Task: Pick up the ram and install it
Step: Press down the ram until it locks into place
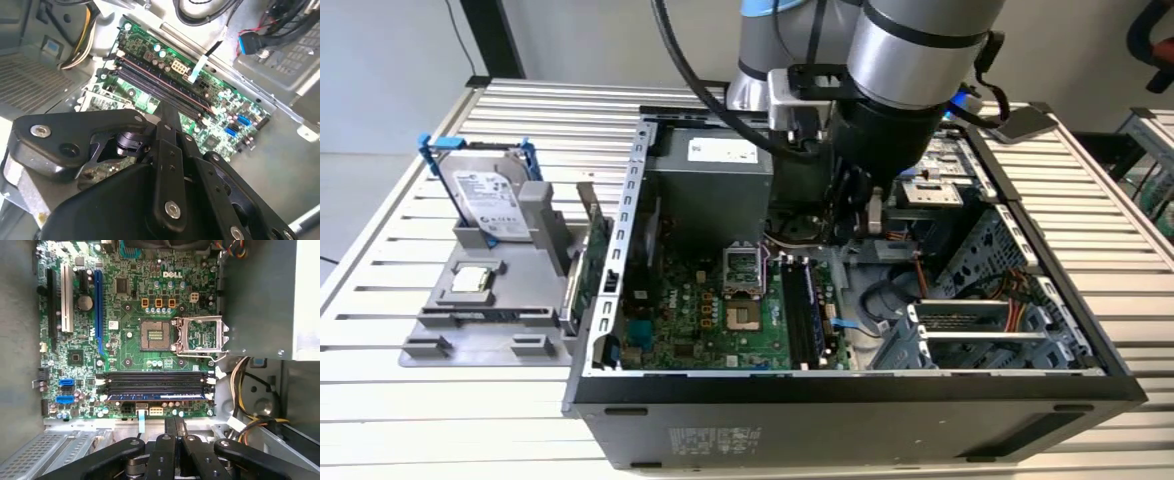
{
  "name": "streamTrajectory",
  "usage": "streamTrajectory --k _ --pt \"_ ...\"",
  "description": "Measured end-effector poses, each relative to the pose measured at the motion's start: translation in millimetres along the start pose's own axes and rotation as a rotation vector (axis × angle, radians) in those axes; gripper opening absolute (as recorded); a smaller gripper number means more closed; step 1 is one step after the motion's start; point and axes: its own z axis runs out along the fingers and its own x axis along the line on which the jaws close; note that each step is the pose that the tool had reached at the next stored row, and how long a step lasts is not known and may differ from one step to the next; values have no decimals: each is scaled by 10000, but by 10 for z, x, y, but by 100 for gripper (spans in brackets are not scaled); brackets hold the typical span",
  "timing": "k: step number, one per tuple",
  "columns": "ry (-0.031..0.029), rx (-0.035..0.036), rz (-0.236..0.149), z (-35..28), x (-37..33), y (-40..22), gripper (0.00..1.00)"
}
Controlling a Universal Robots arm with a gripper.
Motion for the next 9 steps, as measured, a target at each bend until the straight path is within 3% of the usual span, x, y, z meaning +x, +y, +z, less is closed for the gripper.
streamTrajectory --k 3,9 --pt "1 0 -1 -97 -6 0 0" --pt "5 0 0 -102 -6 0 0"
